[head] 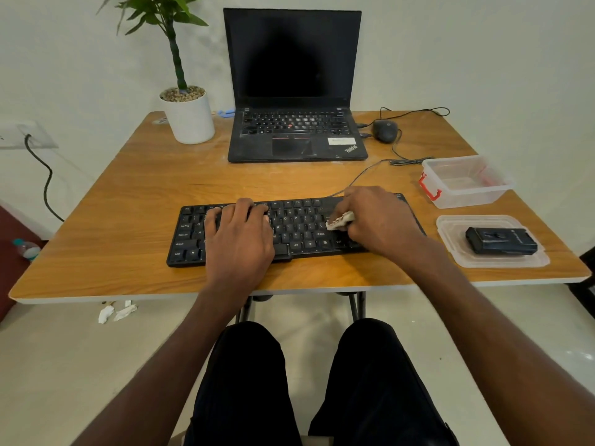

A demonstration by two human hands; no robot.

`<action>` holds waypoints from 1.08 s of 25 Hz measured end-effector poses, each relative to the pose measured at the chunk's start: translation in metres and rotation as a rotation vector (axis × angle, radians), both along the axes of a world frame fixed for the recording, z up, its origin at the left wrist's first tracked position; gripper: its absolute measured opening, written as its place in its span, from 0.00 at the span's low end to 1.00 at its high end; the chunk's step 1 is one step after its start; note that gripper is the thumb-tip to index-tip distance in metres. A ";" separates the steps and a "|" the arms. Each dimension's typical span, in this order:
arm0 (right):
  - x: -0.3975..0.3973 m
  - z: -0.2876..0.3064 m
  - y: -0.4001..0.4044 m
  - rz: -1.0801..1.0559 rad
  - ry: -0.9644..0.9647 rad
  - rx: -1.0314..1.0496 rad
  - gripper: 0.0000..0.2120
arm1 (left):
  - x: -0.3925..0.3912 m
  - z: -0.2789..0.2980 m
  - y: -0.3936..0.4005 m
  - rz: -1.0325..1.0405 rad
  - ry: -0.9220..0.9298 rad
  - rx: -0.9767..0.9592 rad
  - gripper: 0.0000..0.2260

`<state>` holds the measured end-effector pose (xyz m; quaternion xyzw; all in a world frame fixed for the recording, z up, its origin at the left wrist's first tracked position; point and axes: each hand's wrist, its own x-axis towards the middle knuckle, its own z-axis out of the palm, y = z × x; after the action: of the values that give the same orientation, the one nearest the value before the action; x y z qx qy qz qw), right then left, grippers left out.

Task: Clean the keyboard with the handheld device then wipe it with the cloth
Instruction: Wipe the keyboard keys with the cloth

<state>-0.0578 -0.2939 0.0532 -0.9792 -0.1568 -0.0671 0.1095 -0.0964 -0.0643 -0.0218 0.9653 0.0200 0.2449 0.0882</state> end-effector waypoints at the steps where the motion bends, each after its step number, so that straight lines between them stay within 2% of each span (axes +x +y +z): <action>1: 0.001 0.001 -0.002 -0.025 -0.003 0.005 0.15 | 0.000 0.000 0.000 0.005 0.002 0.002 0.16; 4: 0.001 0.002 -0.003 0.004 0.050 -0.010 0.15 | 0.001 0.000 0.000 0.012 0.011 0.010 0.16; 6: 0.006 0.007 -0.013 -0.051 0.069 -0.036 0.13 | 0.001 0.000 0.000 0.011 0.003 0.010 0.16; 9: 0.005 0.003 -0.017 -0.216 -0.062 -0.002 0.12 | 0.001 0.000 0.000 0.006 -0.003 0.021 0.16; 11: -0.003 -0.005 -0.008 -0.177 -0.091 0.009 0.12 | 0.002 0.001 0.001 0.006 0.008 0.019 0.16; 14: -0.003 -0.005 -0.010 -0.034 0.046 0.076 0.12 | 0.001 0.002 -0.001 0.025 0.030 0.026 0.17; 16: 0.003 0.005 -0.026 -0.058 0.130 0.188 0.12 | -0.001 0.003 -0.003 0.026 0.030 0.035 0.18; 21: 0.006 0.012 -0.056 -0.237 -0.102 0.291 0.11 | -0.003 0.015 -0.018 0.027 0.024 -0.062 0.20; 24: 0.004 0.005 -0.040 -0.150 -0.130 0.283 0.16 | 0.000 0.018 -0.060 -0.079 0.034 -0.137 0.21; 27: -0.002 -0.008 -0.025 0.004 -0.097 0.186 0.18 | 0.003 0.004 -0.079 -0.148 0.049 -0.052 0.22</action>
<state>-0.0595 -0.3186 0.0453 -0.9601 -0.1571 -0.1284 0.1926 -0.0939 -0.1430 -0.0175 0.9673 -0.0431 0.2133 0.1304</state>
